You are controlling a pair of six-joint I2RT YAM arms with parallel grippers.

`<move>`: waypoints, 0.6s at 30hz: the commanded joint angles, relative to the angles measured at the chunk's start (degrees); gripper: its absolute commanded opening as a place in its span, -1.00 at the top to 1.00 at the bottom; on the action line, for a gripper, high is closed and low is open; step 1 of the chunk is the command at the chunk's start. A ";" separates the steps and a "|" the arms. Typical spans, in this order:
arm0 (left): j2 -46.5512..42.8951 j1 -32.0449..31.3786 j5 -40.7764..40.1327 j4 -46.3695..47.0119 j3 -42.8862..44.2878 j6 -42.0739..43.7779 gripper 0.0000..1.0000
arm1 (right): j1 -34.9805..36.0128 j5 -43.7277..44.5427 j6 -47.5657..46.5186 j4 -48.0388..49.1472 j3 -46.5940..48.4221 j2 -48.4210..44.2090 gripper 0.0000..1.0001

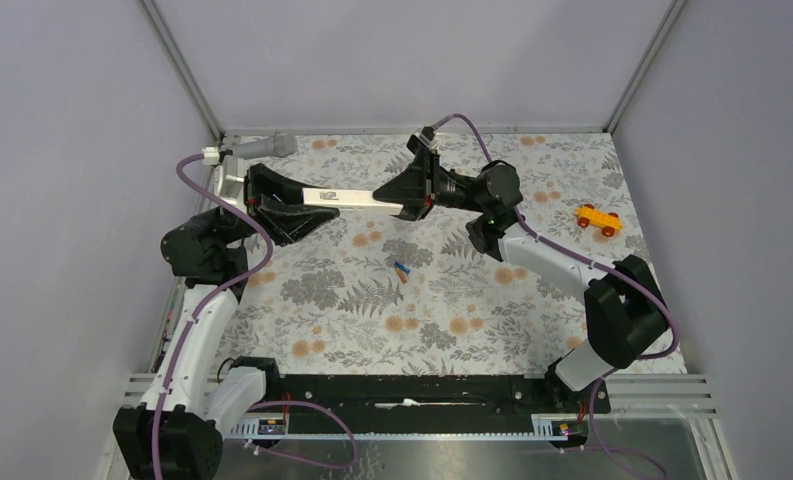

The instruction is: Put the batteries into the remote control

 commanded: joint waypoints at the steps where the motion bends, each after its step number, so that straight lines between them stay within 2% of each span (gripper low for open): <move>1: -1.01 1.93 -4.52 3.04 0.13 -0.47 1.00 | 0.06 -0.35 0.04 7.06 -1.35 0.00 1.00; 6: -0.91 2.55 -4.49 4.81 -0.22 -2.15 1.00 | -0.79 0.38 0.51 8.37 -2.62 -0.48 1.00; 10: -0.58 2.83 -5.15 6.85 -0.40 -3.81 1.00 | -1.92 0.82 1.71 10.64 -3.70 -0.40 0.93; 11: -0.52 2.83 -5.24 7.13 -0.38 -4.06 1.00 | -2.05 0.74 1.73 10.73 -3.97 -0.39 0.86; 13: -0.33 2.83 -5.68 8.13 -0.31 -4.69 1.00 | -2.39 -0.24 1.17 10.39 -4.27 -0.34 0.59; 18: 0.13 2.83 -5.17 8.20 -0.22 -4.80 1.00 | -2.56 -2.60 -5.34 2.16 -3.91 -1.91 0.23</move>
